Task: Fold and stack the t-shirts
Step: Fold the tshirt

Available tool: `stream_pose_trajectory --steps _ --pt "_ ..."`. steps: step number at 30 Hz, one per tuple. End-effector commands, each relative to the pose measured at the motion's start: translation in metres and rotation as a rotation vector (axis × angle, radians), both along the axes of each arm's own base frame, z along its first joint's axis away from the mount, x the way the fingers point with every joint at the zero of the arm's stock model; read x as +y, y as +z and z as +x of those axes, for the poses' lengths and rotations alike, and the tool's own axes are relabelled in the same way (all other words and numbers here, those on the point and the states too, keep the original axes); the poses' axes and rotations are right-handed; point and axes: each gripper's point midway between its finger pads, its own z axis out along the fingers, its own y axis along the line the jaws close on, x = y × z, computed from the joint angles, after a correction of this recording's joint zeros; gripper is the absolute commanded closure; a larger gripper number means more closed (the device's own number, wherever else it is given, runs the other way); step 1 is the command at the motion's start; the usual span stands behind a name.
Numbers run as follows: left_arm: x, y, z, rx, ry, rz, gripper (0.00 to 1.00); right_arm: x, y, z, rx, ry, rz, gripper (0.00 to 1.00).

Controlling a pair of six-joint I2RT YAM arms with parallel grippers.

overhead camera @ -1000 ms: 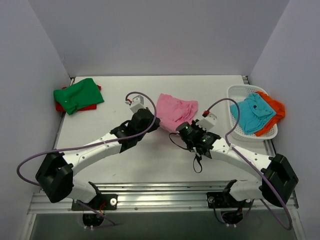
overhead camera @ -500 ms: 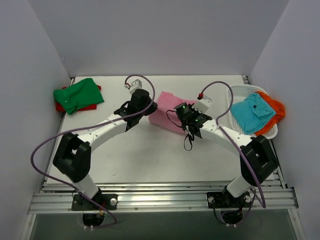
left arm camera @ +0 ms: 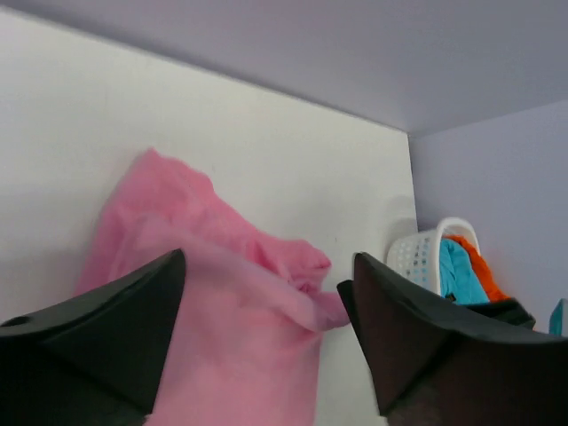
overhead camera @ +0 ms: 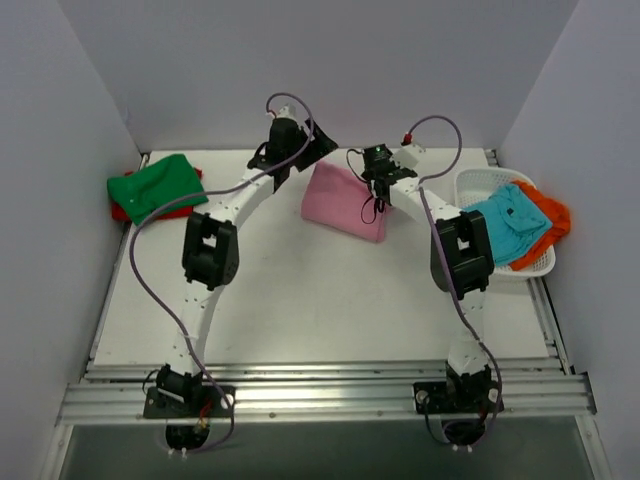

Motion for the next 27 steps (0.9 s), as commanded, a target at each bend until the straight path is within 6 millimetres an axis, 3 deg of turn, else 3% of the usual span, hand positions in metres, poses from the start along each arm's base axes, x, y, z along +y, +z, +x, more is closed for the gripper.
stream_pose_trajectory --steps 1,2,3,5,6,7,8,9,10,11,12,13,14,15,16,17,18,19,20,21,22,23,24,25,26,27 --pt "0.000 0.036 0.044 -0.086 -0.098 -0.036 0.06 -0.033 -0.007 0.046 0.065 -0.030 -0.011 0.05" --pt "-0.011 0.000 0.046 -0.032 -0.172 -0.092 0.06 -0.037 -0.007 0.052 0.072 -0.044 -0.010 0.02" --pt "-0.011 0.005 0.049 -0.045 -0.190 -0.134 0.06 -0.047 -0.007 0.051 0.088 -0.082 -0.030 0.00" --pt "-0.001 0.020 0.054 -0.072 -0.201 -0.176 0.06 -0.048 0.005 0.050 0.054 -0.097 -0.032 0.00" --pt "0.003 0.021 0.054 -0.077 -0.197 -0.171 0.06 -0.046 0.033 0.051 -0.016 -0.100 -0.021 0.00" --pt "0.007 0.039 0.056 -0.149 -0.192 -0.176 0.06 -0.044 0.038 0.045 -0.029 -0.098 -0.022 0.00" --pt "0.020 0.036 0.049 -0.131 -0.172 -0.160 0.06 -0.046 0.029 0.033 -0.009 -0.102 -0.036 0.00" --pt "0.026 0.042 0.047 -0.153 -0.156 -0.164 0.06 -0.044 0.054 0.029 -0.067 -0.103 -0.023 0.00" --pt "0.033 0.062 0.046 -0.226 -0.151 -0.185 0.06 -0.041 0.059 0.022 -0.081 -0.108 -0.038 0.00" --pt "0.044 0.067 0.036 -0.211 -0.138 -0.191 0.06 -0.041 0.055 0.012 -0.068 -0.110 -0.055 0.00" --pt "0.049 0.072 0.031 -0.208 -0.131 -0.188 0.06 -0.041 0.073 0.004 -0.095 -0.112 -0.055 0.00" --pt "0.057 0.073 0.027 -0.194 -0.103 -0.172 0.06 -0.042 0.077 -0.002 -0.103 -0.125 -0.075 0.00" --pt "0.066 0.103 0.015 -0.227 -0.079 -0.165 0.06 -0.037 0.074 -0.013 -0.091 -0.114 -0.088 0.00" --pt "0.073 0.072 0.003 -0.150 -0.048 -0.139 0.06 -0.036 0.089 -0.020 -0.119 -0.114 -0.080 0.00" --pt "0.082 0.076 -0.002 -0.170 0.009 -0.135 0.06 -0.036 0.091 -0.026 -0.122 -0.115 -0.084 0.00" --pt "0.089 0.108 -0.020 -0.201 0.044 -0.182 0.06 -0.036 0.081 -0.036 -0.105 -0.110 -0.087 0.00" --pt "0.095 0.072 -0.035 -0.139 0.078 -0.184 0.06 -0.036 0.093 -0.043 -0.134 -0.110 -0.074 0.00" --pt "0.104 0.089 -0.047 -0.142 0.138 -0.234 0.06 -0.035 0.091 -0.050 -0.132 -0.101 -0.068 0.00" --pt "0.107 0.080 -0.055 -0.110 0.166 -0.251 0.06 -0.037 0.101 -0.057 -0.157 -0.099 -0.051 0.00" --pt "0.106 0.050 -0.069 -0.043 0.186 -0.247 0.06 -0.040 0.089 -0.067 -0.133 -0.099 -0.056 0.00" --pt "0.108 0.049 -0.077 -0.035 0.217 -0.264 0.06 -0.042 0.086 -0.074 -0.128 -0.100 -0.054 0.00" --pt "0.104 0.039 -0.083 0.001 0.231 -0.300 0.06 -0.045 0.096 -0.082 -0.149 -0.101 -0.041 0.00" --pt "0.097 0.036 -0.087 -0.007 0.223 -0.323 0.06 -0.048 0.084 -0.093 -0.125 -0.099 -0.045 0.00" --pt "0.083 0.014 -0.097 0.046 0.217 -0.331 0.06 -0.050 0.084 -0.099 -0.127 -0.098 -0.041 0.00" --pt "0.076 0.006 -0.098 0.054 0.224 -0.336 0.06 -0.053 0.097 -0.107 -0.160 -0.102 -0.024 0.00" --pt "0.068 -0.002 -0.100 0.066 0.221 -0.337 0.06 -0.058 0.089 -0.116 -0.147 -0.103 -0.029 0.00"
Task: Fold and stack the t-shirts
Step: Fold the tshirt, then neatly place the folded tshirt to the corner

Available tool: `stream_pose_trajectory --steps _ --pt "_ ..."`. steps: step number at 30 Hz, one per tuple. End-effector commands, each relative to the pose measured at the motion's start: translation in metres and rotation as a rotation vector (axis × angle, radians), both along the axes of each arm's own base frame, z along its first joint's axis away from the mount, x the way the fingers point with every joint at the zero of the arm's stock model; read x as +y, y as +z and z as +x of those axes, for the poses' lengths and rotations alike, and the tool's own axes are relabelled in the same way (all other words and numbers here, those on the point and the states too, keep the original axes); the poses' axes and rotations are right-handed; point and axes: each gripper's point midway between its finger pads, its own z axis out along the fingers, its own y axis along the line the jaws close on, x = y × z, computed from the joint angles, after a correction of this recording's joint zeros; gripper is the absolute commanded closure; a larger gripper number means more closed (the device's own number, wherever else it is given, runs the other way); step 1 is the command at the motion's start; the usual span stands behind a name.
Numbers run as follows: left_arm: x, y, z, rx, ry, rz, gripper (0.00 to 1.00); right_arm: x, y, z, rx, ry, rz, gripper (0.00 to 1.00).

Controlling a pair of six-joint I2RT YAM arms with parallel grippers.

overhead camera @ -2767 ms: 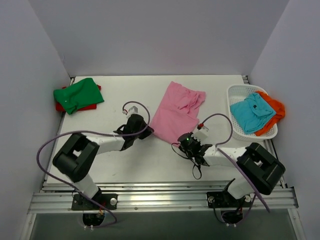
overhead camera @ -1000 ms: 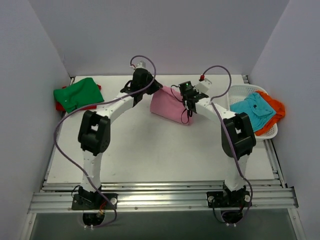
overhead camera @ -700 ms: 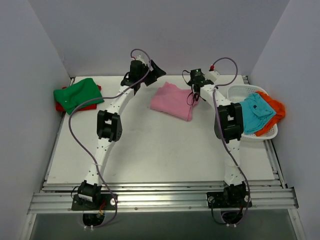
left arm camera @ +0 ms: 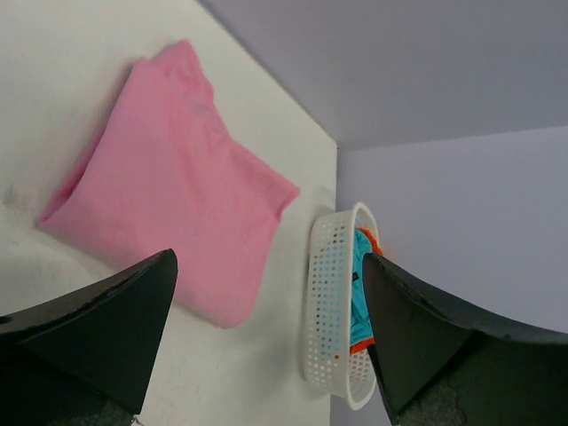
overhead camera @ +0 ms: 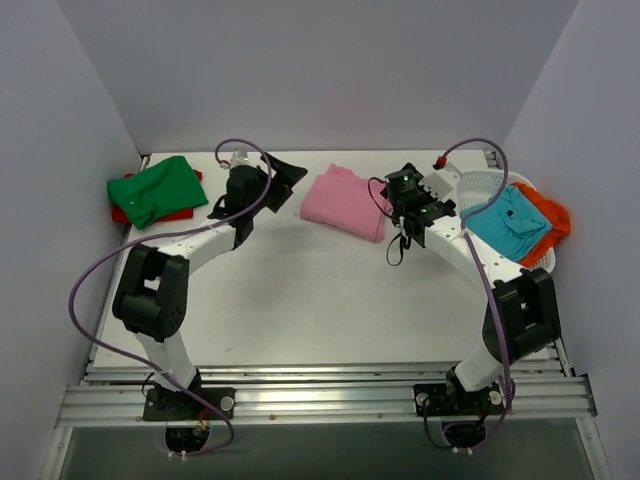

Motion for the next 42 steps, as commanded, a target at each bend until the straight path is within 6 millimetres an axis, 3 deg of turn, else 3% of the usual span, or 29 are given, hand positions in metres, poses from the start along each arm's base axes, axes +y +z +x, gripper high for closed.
stream_pose_trajectory --steps 1,2,3,4,6,7,11,17,18,20,25,26,27,28,29,30,31,32,33,34,35,37,38,41,42 --pt "-0.038 -0.068 -0.004 0.131 0.023 -0.053 0.06 -0.019 0.015 -0.024 -0.052 -0.045 0.011 0.00" --pt "-0.047 -0.076 -0.005 0.148 0.011 -0.058 0.06 -0.022 0.028 -0.032 -0.083 -0.045 0.026 0.00" --pt "-0.055 -0.082 -0.004 0.162 0.006 -0.064 0.06 -0.024 0.031 -0.037 -0.094 -0.046 0.032 0.00" --pt "-0.062 -0.101 -0.003 0.206 0.011 -0.086 0.06 -0.028 0.026 -0.044 -0.086 -0.048 0.028 0.00" --pt "-0.078 -0.110 -0.004 0.210 0.004 -0.128 0.06 -0.032 0.041 -0.055 -0.126 -0.049 0.044 0.00" --pt "-0.082 -0.127 -0.005 0.241 0.029 -0.137 0.06 -0.035 0.040 -0.060 -0.123 -0.051 0.038 0.00" --pt "-0.093 -0.144 -0.004 0.263 0.072 -0.171 0.06 -0.047 0.058 -0.076 -0.166 -0.065 0.039 0.00" --pt "-0.094 -0.168 0.006 0.308 0.141 -0.141 0.06 -0.050 0.054 -0.082 -0.172 -0.059 0.039 0.00" --pt "-0.095 -0.164 0.011 0.304 0.145 -0.147 0.06 -0.049 0.053 -0.081 -0.170 -0.054 0.041 0.00" --pt "-0.096 -0.179 0.014 0.335 0.158 -0.127 0.06 -0.047 0.050 -0.078 -0.167 -0.045 0.046 0.00" --pt "-0.105 -0.194 0.045 0.333 0.170 -0.072 0.01 -0.050 0.049 -0.073 -0.168 -0.046 0.048 0.00" --pt "-0.106 -0.201 0.048 0.348 0.161 -0.049 0.11 -0.052 0.049 -0.072 -0.169 -0.049 0.051 0.00" --pt "-0.107 -0.218 0.052 0.353 0.146 -0.014 0.37 -0.055 0.048 -0.073 -0.169 -0.052 0.049 0.00" --pt "-0.109 -0.202 0.069 0.314 0.134 -0.029 0.52 -0.055 0.051 -0.073 -0.180 -0.053 0.054 0.00" --pt "-0.112 -0.209 0.070 0.341 0.092 -0.013 0.74 -0.057 0.051 -0.073 -0.182 -0.056 0.053 0.00" --pt "-0.112 -0.227 0.073 0.370 0.070 0.008 0.97 -0.060 0.052 -0.074 -0.186 -0.064 0.054 0.00" --pt "-0.103 -0.226 0.085 0.353 0.042 0.031 0.98 -0.061 0.052 -0.075 -0.190 -0.064 0.057 0.00" --pt "-0.107 -0.206 0.101 0.317 -0.003 0.019 0.98 -0.062 0.052 -0.076 -0.192 -0.068 0.055 0.00" --pt "-0.107 -0.212 0.101 0.334 -0.065 0.024 0.98 -0.063 0.053 -0.076 -0.197 -0.068 0.060 0.00" --pt "-0.087 -0.212 0.112 0.322 -0.074 0.077 0.98 -0.064 0.054 -0.077 -0.206 -0.071 0.067 0.00" --pt "-0.081 -0.194 0.125 0.253 -0.124 0.141 0.98 -0.064 0.054 -0.077 -0.211 -0.067 0.072 0.00" --pt "-0.057 -0.180 0.138 0.235 -0.137 0.244 0.98 -0.063 0.057 -0.074 -0.236 -0.062 0.088 0.00" --pt "-0.035 -0.158 0.148 0.231 -0.124 0.299 0.98 -0.062 0.057 -0.074 -0.239 -0.058 0.095 0.00" --pt "0.015 -0.145 0.158 0.216 -0.123 0.460 0.98 -0.055 0.055 -0.068 -0.252 -0.033 0.124 0.00" --pt "0.028 -0.126 0.164 0.173 -0.119 0.499 0.98 -0.052 0.055 -0.065 -0.257 -0.025 0.133 0.00"
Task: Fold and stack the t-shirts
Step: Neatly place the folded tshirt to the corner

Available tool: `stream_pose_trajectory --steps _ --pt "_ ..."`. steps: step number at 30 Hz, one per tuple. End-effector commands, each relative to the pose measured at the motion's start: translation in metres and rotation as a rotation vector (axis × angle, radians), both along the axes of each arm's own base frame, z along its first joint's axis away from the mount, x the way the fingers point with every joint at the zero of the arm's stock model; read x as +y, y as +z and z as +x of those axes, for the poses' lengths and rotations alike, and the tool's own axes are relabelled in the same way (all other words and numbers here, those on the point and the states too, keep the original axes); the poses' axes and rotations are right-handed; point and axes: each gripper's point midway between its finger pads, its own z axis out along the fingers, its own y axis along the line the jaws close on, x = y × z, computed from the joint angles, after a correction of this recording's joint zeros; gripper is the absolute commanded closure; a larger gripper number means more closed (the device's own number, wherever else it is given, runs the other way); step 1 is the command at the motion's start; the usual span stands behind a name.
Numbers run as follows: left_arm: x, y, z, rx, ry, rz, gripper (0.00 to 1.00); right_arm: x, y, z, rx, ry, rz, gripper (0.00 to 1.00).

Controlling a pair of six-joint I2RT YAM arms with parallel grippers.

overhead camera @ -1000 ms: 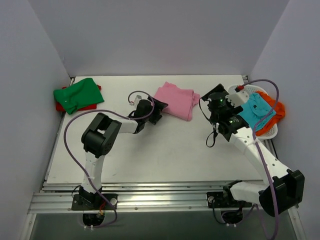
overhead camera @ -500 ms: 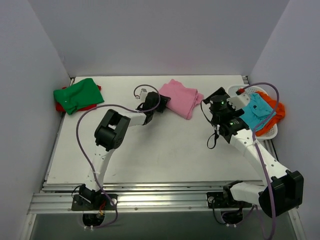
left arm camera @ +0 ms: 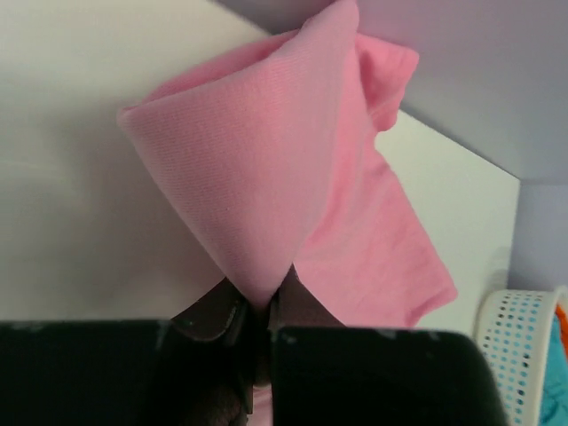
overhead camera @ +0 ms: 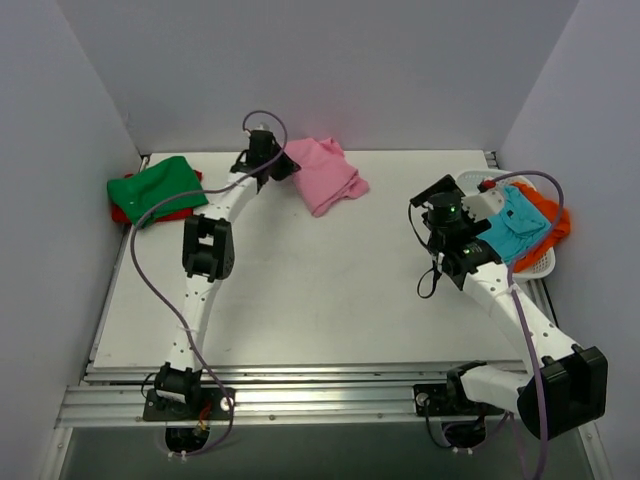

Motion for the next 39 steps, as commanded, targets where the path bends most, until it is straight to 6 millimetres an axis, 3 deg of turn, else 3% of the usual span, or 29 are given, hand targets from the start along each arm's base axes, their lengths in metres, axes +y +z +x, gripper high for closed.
stream_pose_trajectory --steps 1,5,6,8,9,12,13,16,23,26,31,33,39 --pt "0.075 0.038 0.004 -0.036 -0.056 0.246 0.98 0.008 0.009 0.010 -0.063 0.030 0.044 0.00" --pt "0.147 0.072 0.010 -0.055 0.054 0.351 0.98 0.019 0.004 0.020 -0.066 0.073 0.067 0.00" --pt "0.170 0.072 0.010 -0.046 0.075 0.384 0.98 0.022 0.002 0.024 -0.067 0.082 0.073 0.00" --pt "0.192 0.082 0.011 -0.054 0.102 0.410 0.98 0.027 -0.001 0.027 -0.063 0.104 0.079 0.00" --pt "0.213 0.084 0.012 -0.054 0.123 0.425 0.98 0.030 -0.002 0.031 -0.065 0.111 0.084 0.00" --pt "0.239 0.088 0.014 -0.051 0.140 0.423 0.98 0.038 -0.009 0.038 -0.058 0.141 0.097 0.00" --pt "0.267 0.096 0.015 -0.051 0.176 0.422 0.98 0.040 -0.010 0.039 -0.056 0.152 0.100 0.00" --pt "0.295 0.102 0.012 -0.045 0.203 0.425 0.98 0.046 -0.019 0.045 -0.049 0.172 0.109 0.00" --pt "0.344 0.154 -0.003 -0.094 0.294 0.517 0.98 0.058 -0.034 0.060 -0.031 0.205 0.124 0.00" --pt "0.356 0.171 -0.010 -0.104 0.326 0.509 0.98 0.065 -0.040 0.066 -0.015 0.231 0.133 0.00" --pt "0.383 0.181 -0.027 -0.067 0.427 0.557 0.98 0.073 -0.049 0.071 0.000 0.255 0.141 0.01" --pt "0.389 0.196 -0.031 -0.093 0.455 0.558 0.98 0.076 -0.053 0.073 0.003 0.261 0.144 0.01" --pt "0.402 0.202 -0.040 -0.086 0.497 0.543 0.98 0.080 -0.055 0.073 0.011 0.263 0.132 0.01"
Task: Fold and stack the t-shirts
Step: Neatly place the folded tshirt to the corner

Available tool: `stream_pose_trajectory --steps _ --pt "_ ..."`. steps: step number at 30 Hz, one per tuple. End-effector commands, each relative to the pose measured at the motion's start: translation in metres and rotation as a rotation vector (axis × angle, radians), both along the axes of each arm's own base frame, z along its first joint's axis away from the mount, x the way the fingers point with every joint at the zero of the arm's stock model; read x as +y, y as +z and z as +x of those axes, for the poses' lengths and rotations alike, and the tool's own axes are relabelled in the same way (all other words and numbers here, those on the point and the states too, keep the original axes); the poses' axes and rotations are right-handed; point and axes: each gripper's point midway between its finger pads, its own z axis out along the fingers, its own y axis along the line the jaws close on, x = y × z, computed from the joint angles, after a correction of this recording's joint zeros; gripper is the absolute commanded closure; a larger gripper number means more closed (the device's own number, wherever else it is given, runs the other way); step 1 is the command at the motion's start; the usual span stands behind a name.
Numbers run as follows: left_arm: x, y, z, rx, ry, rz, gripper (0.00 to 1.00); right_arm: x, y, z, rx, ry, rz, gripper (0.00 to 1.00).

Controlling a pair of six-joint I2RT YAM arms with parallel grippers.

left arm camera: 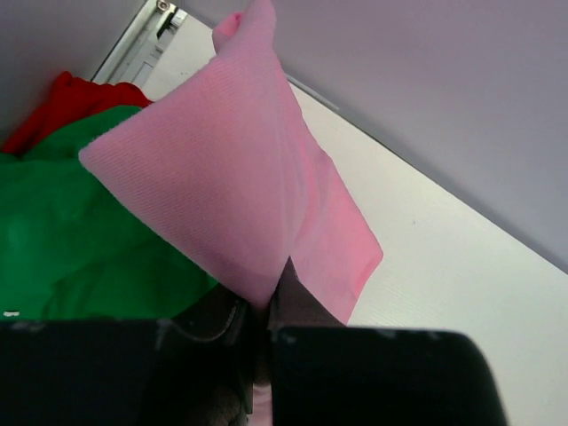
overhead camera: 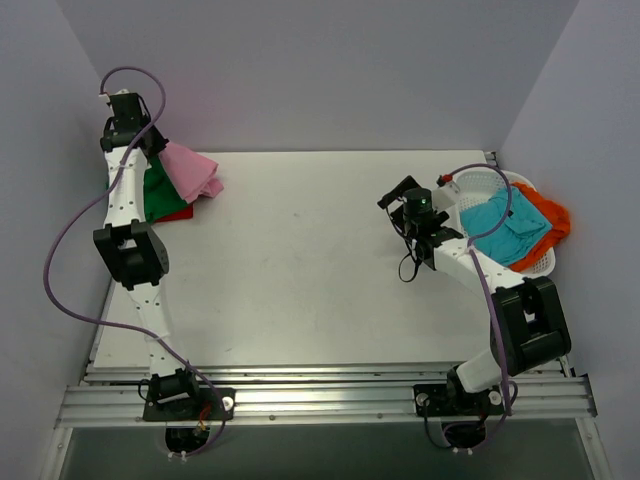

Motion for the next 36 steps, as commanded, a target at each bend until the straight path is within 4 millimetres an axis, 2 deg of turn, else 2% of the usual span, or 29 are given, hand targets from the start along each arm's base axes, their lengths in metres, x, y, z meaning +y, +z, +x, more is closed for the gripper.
stream_pose_trajectory --steps 1,4,5,7,8,10,11,14,15,17,19,22,23,26,27,28,30,32,33,34,35,36 --pt "0.028 0.058 -0.006 -0.133 0.073 0.036 0.98 0.006 0.025 0.012 -0.067 -0.001 0.018 0.01" --pt "0.041 0.057 -0.012 -0.129 0.118 0.038 0.98 0.008 0.024 0.013 -0.066 0.001 0.013 0.01" --pt "0.047 0.049 -0.014 -0.116 0.143 0.035 0.98 0.010 0.024 0.013 -0.065 0.005 0.011 0.01" --pt "0.061 0.048 -0.021 -0.117 0.187 0.031 0.98 0.013 0.022 0.014 -0.060 0.010 0.009 0.01" --pt "0.066 0.034 -0.024 -0.092 0.208 0.018 0.98 0.013 0.019 0.014 -0.053 0.009 0.004 0.01" --pt "0.083 0.032 -0.031 -0.099 0.264 0.023 0.98 0.016 0.017 0.015 -0.051 0.015 0.001 0.01" --pt "0.089 0.018 -0.035 -0.077 0.296 0.012 0.98 0.018 0.014 0.016 -0.044 0.018 -0.002 0.01" --pt "0.120 0.004 -0.054 -0.050 0.444 0.011 0.98 0.021 0.010 0.017 -0.033 0.022 -0.015 0.01" --pt "0.126 -0.011 -0.061 -0.023 0.476 0.000 0.98 0.022 0.009 0.018 -0.030 0.024 -0.018 0.01" --pt "0.143 -0.022 -0.069 -0.029 0.547 -0.035 0.98 0.023 0.006 0.018 -0.022 0.023 -0.026 0.01" --pt "0.145 -0.045 -0.072 -0.002 0.556 -0.071 0.97 0.022 0.004 0.018 -0.020 0.021 -0.029 0.01" --pt "0.150 -0.071 -0.074 0.047 0.597 -0.092 0.91 0.023 0.001 0.020 -0.014 0.023 -0.030 0.01" --pt "0.152 -0.081 -0.080 0.086 0.621 -0.098 0.68 0.023 0.000 0.020 -0.011 0.024 -0.033 0.01" --pt "0.155 -0.105 -0.081 0.134 0.645 -0.147 0.35 0.023 0.000 0.020 -0.012 0.025 -0.034 0.01" --pt "0.153 -0.110 -0.080 0.137 0.639 -0.162 0.16 0.024 0.000 0.020 -0.010 0.027 -0.035 0.01" --pt "0.152 -0.114 -0.078 0.141 0.631 -0.175 0.09 0.023 -0.001 0.020 -0.009 0.026 -0.037 0.01" --pt "0.148 -0.106 -0.073 0.120 0.616 -0.188 0.04 0.022 -0.002 0.020 -0.008 0.023 -0.041 0.01" --pt "0.147 -0.082 -0.074 0.078 0.611 -0.160 0.03 0.020 -0.002 0.019 -0.008 0.019 -0.042 0.01" --pt "0.150 -0.067 -0.078 0.054 0.631 -0.124 0.03 0.021 -0.003 0.018 -0.007 0.020 -0.043 0.01" --pt "0.150 -0.029 -0.084 -0.010 0.639 -0.099 0.03 0.020 -0.002 0.018 -0.008 0.019 -0.043 0.01" --pt "0.149 -0.022 -0.092 -0.016 0.652 -0.083 0.04 0.021 -0.003 0.018 -0.007 0.019 -0.041 0.01" --pt "0.149 -0.005 -0.100 -0.044 0.666 -0.067 0.04 0.021 -0.002 0.018 -0.010 0.019 -0.040 0.01"
